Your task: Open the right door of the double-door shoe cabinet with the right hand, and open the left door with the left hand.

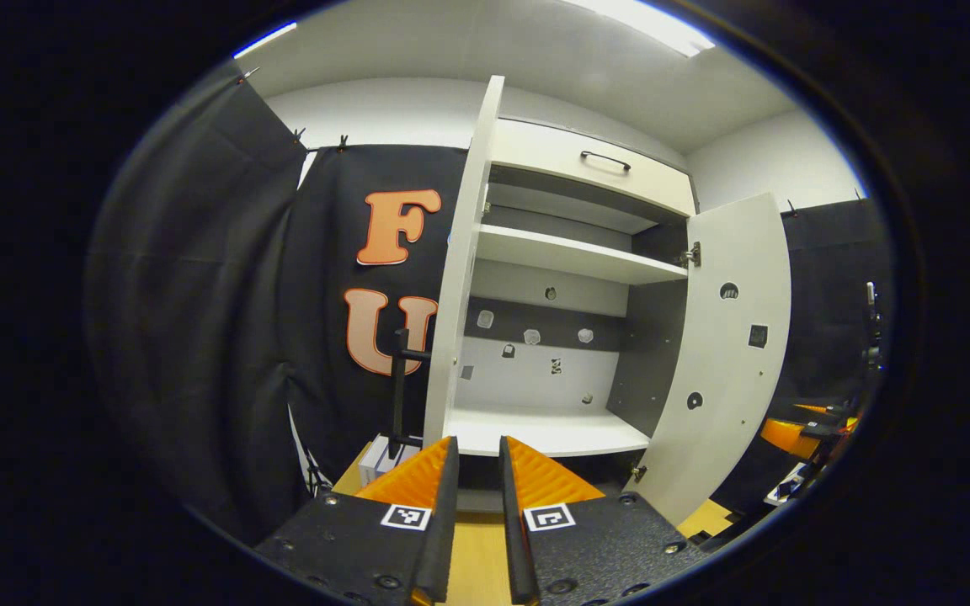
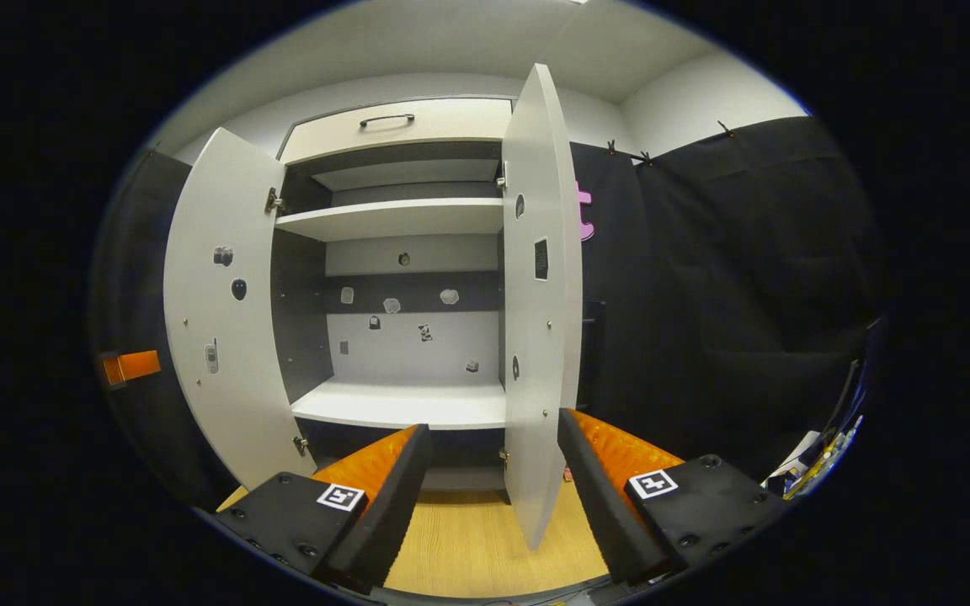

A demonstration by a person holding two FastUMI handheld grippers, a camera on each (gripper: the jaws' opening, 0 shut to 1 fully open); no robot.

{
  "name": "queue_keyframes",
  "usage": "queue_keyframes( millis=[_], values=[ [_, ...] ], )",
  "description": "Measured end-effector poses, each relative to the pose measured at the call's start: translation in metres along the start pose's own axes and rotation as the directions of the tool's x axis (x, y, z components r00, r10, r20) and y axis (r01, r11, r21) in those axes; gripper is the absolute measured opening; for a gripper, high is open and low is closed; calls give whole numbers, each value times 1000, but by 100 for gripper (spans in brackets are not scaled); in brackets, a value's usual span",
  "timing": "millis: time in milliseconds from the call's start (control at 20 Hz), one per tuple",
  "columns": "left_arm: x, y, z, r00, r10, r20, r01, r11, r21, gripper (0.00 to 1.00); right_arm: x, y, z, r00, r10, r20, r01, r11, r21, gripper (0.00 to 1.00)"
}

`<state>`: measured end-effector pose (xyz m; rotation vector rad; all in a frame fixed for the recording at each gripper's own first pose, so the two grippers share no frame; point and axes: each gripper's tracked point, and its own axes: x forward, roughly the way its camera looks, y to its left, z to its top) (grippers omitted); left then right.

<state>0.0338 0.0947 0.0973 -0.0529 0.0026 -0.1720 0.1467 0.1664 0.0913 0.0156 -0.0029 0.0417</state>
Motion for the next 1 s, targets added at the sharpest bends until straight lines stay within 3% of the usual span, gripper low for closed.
queue_keyframes(
  millis=[100, 300, 400, 500, 600, 800, 1000],
  values=[
    [0, -1, 4, 1000, 19, 9, -19, 1000, 3, 29, 1, -7, 1, 1000, -1, 0, 1, 1000, 0, 98],
    [2, -3, 8, 999, 47, 27, -47, 999, 8, 58, 0, -16, 5, 1000, -3, 5, 3, 1000, 4, 98],
    [1, -10, 13, 998, 39, 47, -39, 999, -5, 60, -1, -20, 8, 1000, -1, 11, 1, 1000, 9, 98],
    [1, -13, 14, 998, 37, 53, -37, 999, -13, 69, -2, -24, 9, 1000, -1, 14, 1, 1000, 12, 98],
    [0, -14, 17, 997, 46, 59, -45, 999, -14, 85, -1, -26, 10, 1000, -3, 16, 3, 1000, 14, 98],
    [-2, -15, 20, 996, 66, 68, -66, 998, 2, 94, -1, -31, 10, 1000, 1, 18, -2, 1000, 14, 98],
    [-2, -17, 21, 994, 81, 75, -83, 996, 20, 94, 1, -39, 10, 1000, 5, 17, -6, 1000, 18, 98]
  ],
)
